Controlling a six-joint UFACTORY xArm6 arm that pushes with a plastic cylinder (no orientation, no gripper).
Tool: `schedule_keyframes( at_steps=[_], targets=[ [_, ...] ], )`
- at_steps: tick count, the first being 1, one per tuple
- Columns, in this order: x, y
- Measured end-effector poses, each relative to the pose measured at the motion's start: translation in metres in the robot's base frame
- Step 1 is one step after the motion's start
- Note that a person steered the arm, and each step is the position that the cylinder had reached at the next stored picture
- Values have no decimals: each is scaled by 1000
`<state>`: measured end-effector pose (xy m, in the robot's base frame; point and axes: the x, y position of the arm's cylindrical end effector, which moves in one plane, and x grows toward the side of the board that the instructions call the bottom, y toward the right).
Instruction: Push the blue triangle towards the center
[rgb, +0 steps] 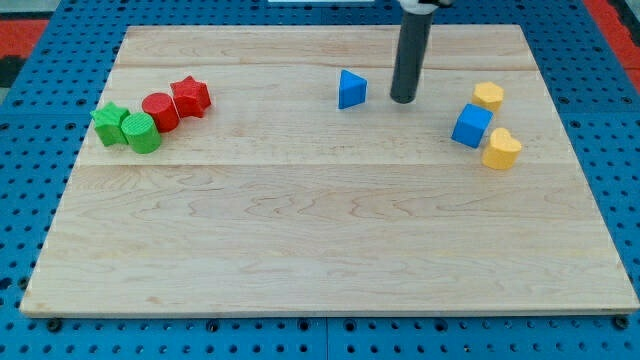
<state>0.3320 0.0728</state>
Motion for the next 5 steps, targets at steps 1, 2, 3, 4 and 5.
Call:
schedule_keyframes(
  at_steps=[1, 2, 3, 4, 5],
  targets=[
    [-79, -53],
    [-82, -123],
    [-58, -176],
    [-26, -166],
    [21, -58]
  ],
)
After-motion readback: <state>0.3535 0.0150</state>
